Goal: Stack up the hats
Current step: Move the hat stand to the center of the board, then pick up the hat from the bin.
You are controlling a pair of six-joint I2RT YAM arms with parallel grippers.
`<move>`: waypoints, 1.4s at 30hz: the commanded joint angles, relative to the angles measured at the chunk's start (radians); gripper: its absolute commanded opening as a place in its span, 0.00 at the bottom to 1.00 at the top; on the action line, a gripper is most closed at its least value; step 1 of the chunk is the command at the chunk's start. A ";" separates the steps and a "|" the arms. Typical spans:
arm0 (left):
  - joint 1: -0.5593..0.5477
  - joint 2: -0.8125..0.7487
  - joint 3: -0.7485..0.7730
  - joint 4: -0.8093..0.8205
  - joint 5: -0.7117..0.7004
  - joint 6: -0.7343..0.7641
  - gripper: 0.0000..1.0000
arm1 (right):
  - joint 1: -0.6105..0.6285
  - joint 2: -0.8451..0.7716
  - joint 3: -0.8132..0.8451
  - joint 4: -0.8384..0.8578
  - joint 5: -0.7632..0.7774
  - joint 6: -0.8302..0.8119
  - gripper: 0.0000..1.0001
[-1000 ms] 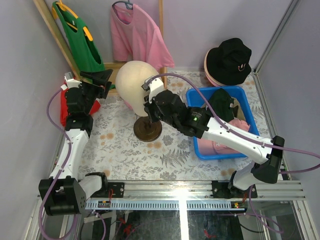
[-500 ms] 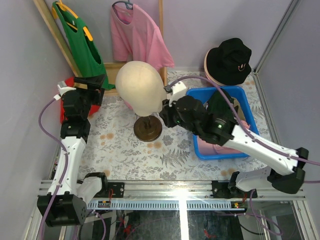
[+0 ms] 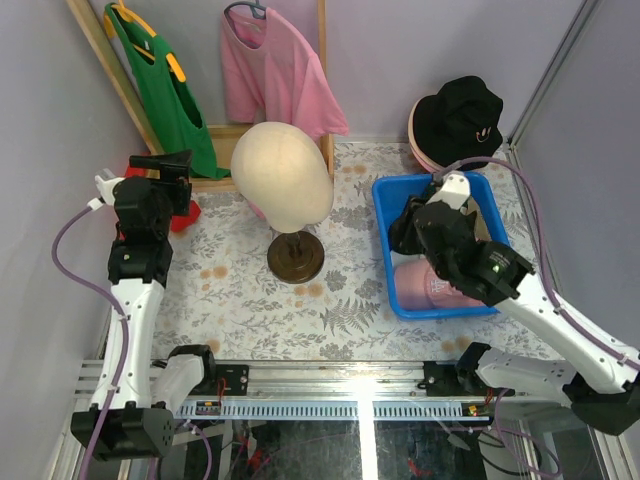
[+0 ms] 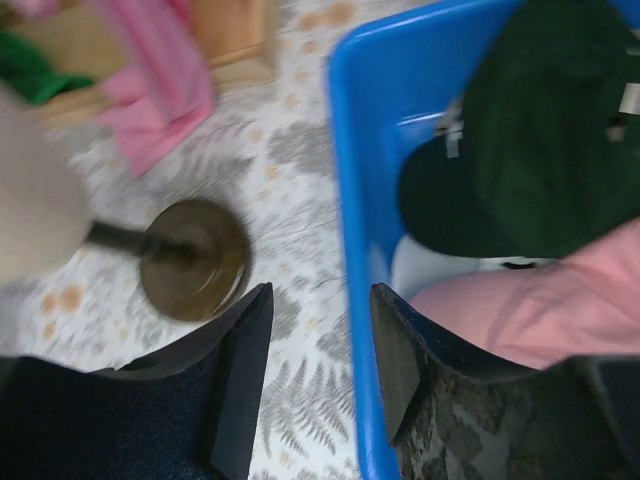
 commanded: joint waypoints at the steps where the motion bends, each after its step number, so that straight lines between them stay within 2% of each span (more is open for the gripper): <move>1: -0.007 0.016 0.067 -0.026 -0.022 0.041 0.84 | -0.202 0.043 -0.015 0.025 -0.051 0.062 0.52; 11: -0.009 0.069 0.135 -0.015 -0.003 0.091 0.84 | -0.476 0.356 0.149 0.036 -0.105 -0.045 0.66; 15: -0.009 0.088 0.144 0.003 0.006 0.085 0.84 | -0.534 0.454 0.179 0.055 -0.105 -0.078 0.70; 25: -0.009 0.102 0.151 0.024 0.007 0.086 0.84 | -0.563 0.639 0.213 0.113 -0.117 -0.128 0.69; 27: -0.008 0.100 0.151 0.024 0.006 0.093 0.84 | -0.581 0.671 0.224 0.108 -0.151 -0.128 0.64; 28: -0.008 0.099 0.149 0.024 0.004 0.094 0.84 | -0.586 0.683 0.228 0.111 -0.160 -0.131 0.57; 32: -0.008 0.093 0.147 0.023 -0.003 0.101 0.84 | -0.590 0.670 0.228 0.120 -0.158 -0.146 0.09; 33: -0.009 0.092 0.147 0.021 -0.004 0.101 0.84 | -0.590 0.661 0.233 0.114 -0.158 -0.153 0.03; 42: -0.009 0.084 0.199 -0.057 -0.033 0.101 0.84 | -0.591 0.479 0.245 0.083 -0.186 -0.178 0.01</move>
